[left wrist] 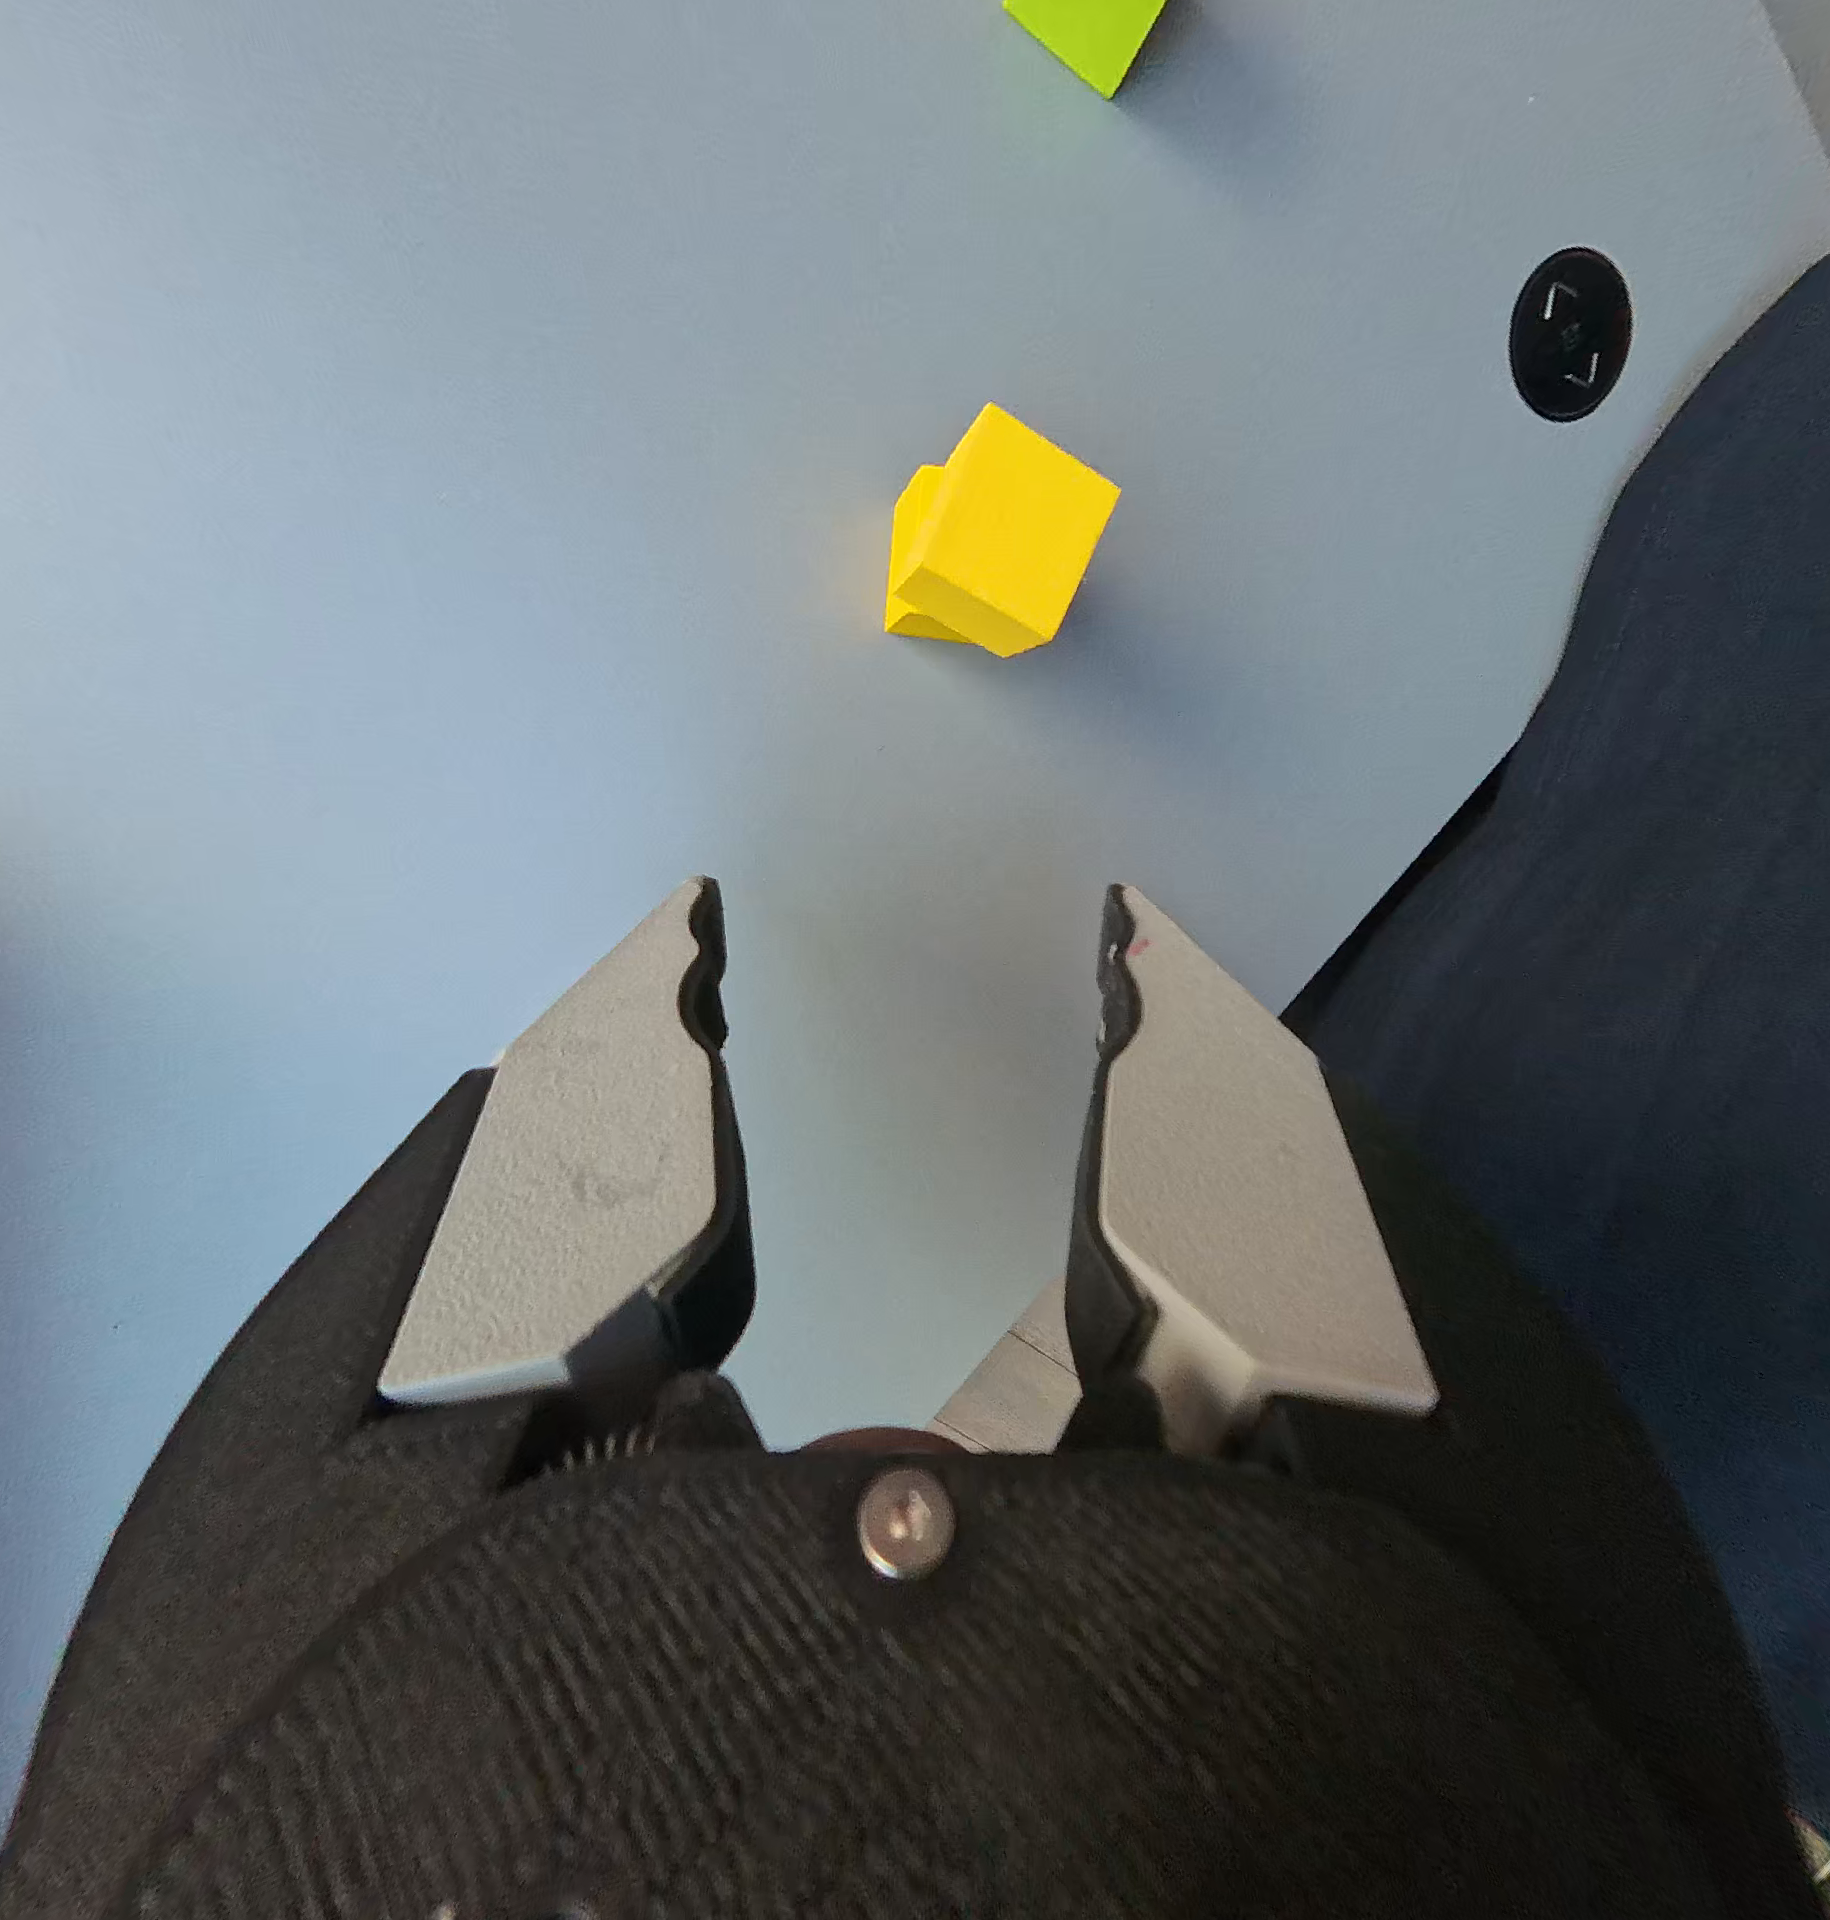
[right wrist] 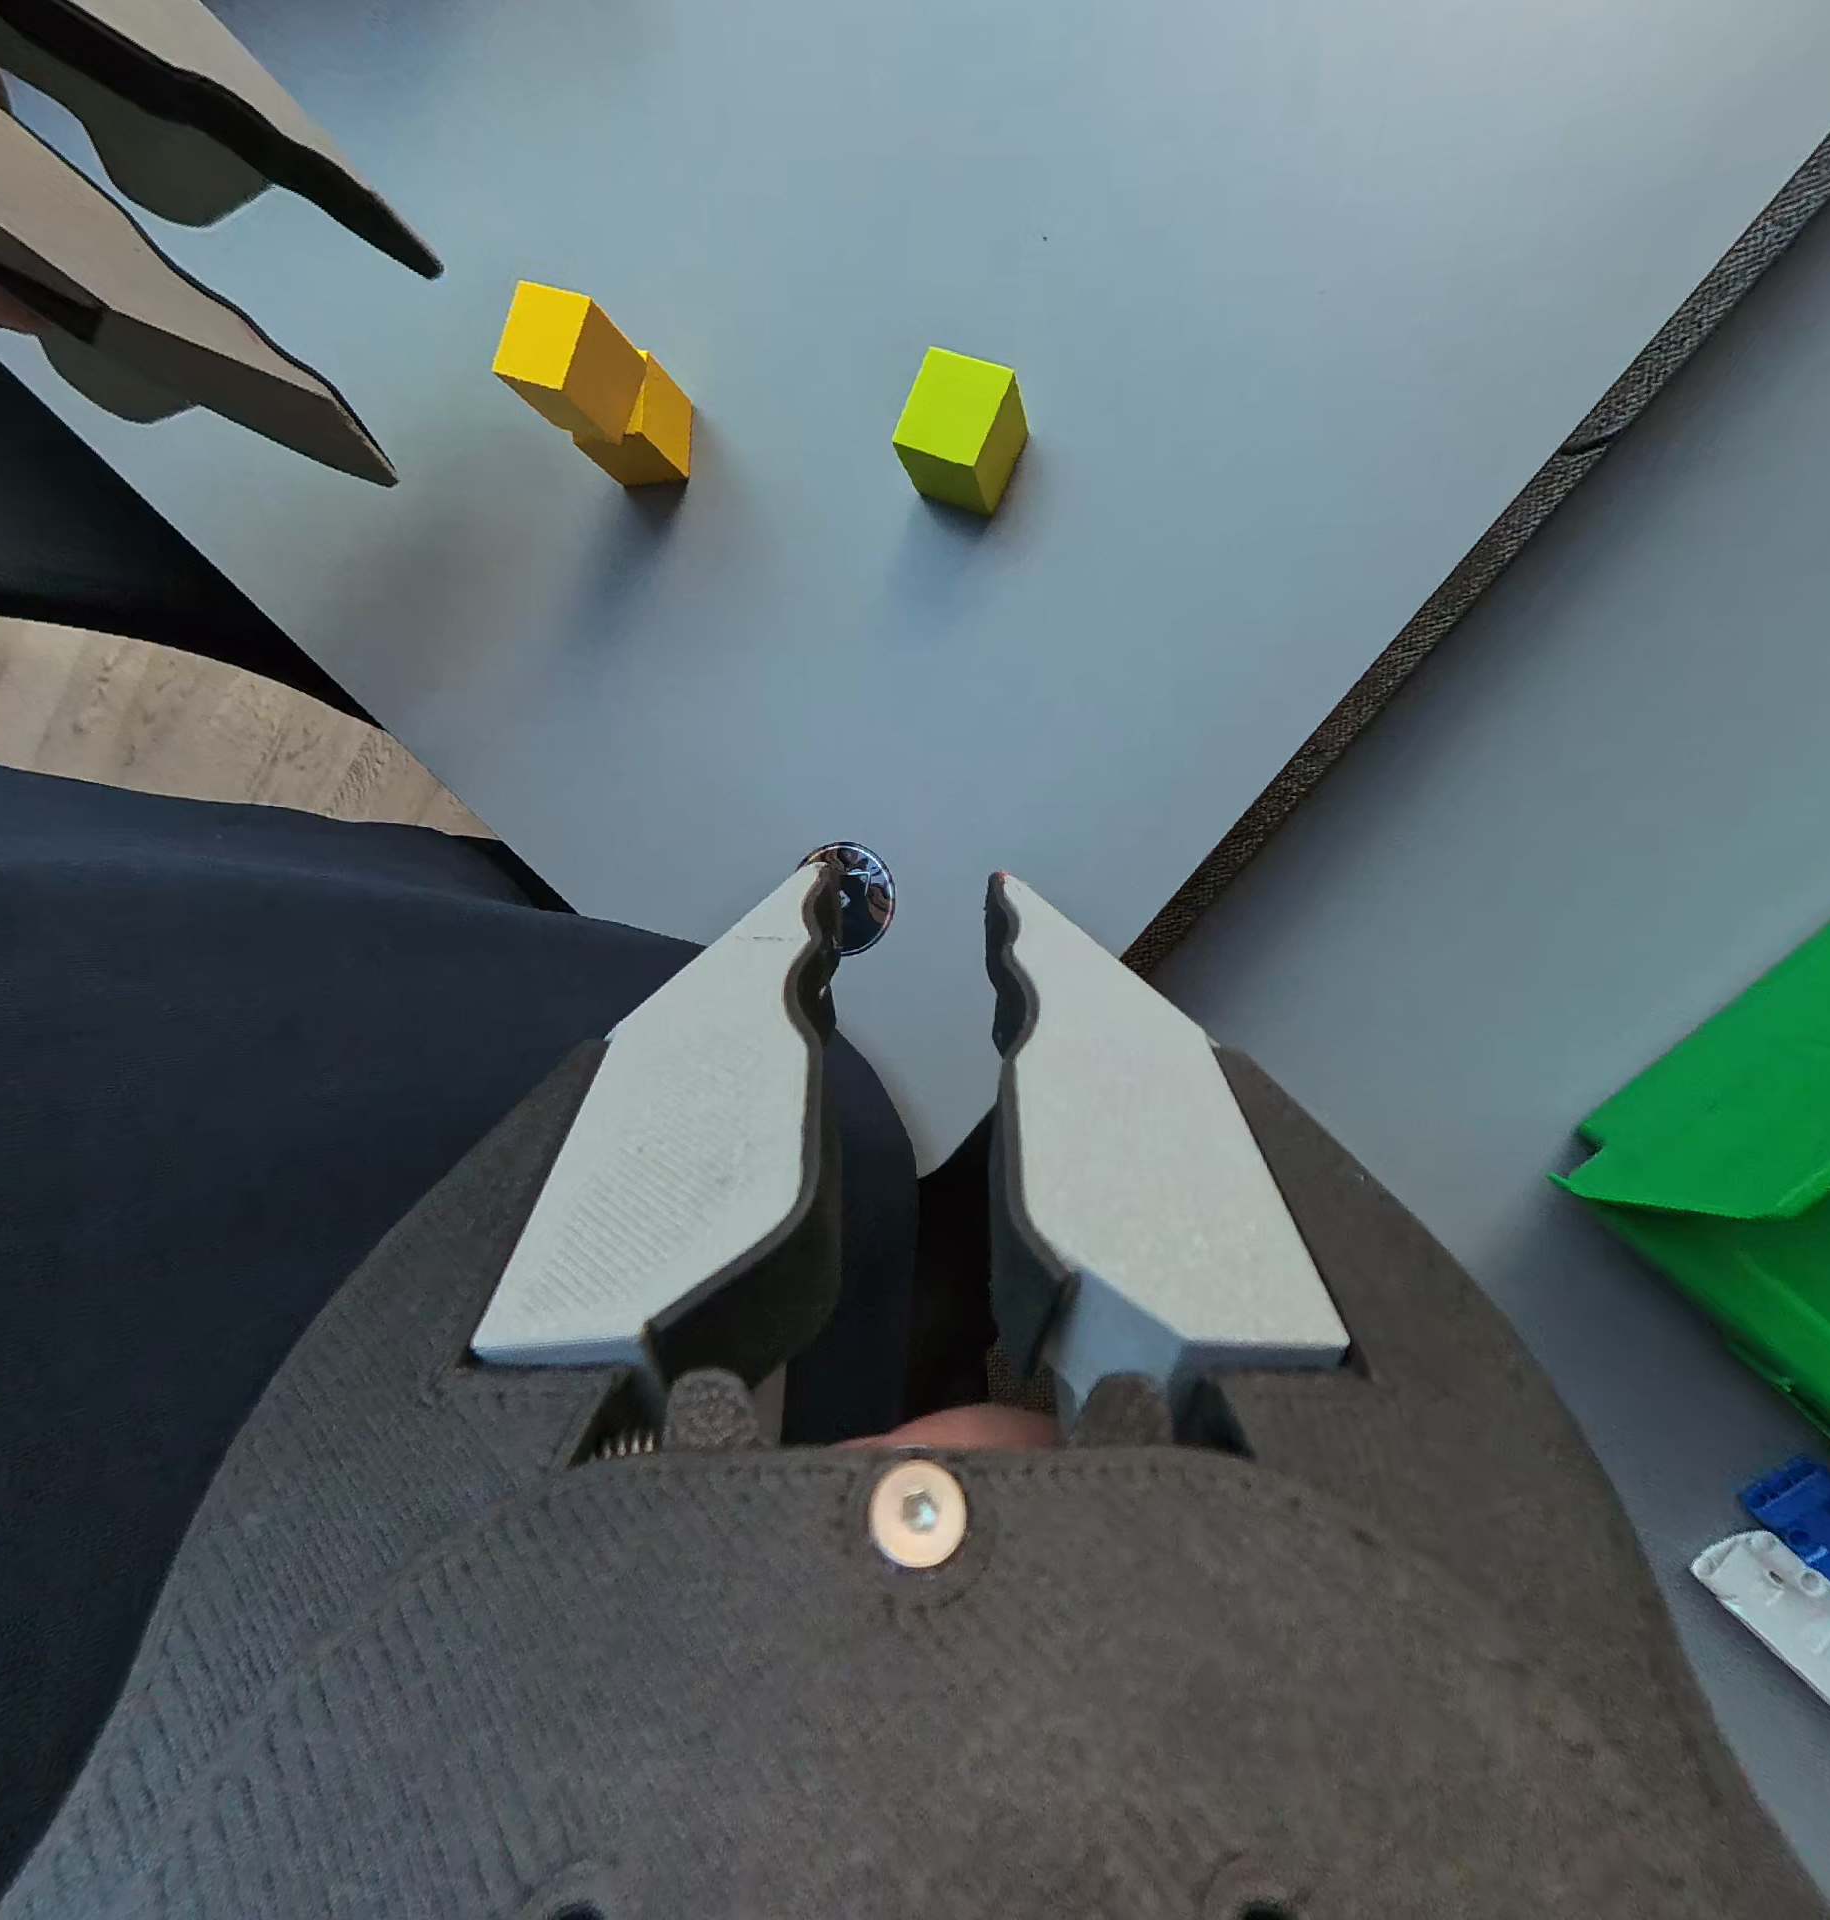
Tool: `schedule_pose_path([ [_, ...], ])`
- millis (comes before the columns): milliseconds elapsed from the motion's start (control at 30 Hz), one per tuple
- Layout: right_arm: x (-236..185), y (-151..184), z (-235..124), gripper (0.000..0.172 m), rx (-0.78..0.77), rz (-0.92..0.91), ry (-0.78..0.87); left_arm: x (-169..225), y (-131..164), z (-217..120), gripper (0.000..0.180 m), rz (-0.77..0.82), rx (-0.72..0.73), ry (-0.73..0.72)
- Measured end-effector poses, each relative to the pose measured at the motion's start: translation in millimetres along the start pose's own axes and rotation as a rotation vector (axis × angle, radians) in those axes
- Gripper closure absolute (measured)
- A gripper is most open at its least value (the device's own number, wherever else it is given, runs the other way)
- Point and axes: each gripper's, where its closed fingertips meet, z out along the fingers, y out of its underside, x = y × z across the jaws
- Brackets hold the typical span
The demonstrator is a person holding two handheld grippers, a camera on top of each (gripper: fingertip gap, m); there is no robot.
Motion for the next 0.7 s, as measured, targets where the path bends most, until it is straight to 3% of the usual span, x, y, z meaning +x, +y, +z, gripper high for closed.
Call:
schedule_pose_path([
  [700,2,0,-5,0.146,0.027,0.0,0.01,10,-4,4,0.112,0.058,-0.042,0.008],
])
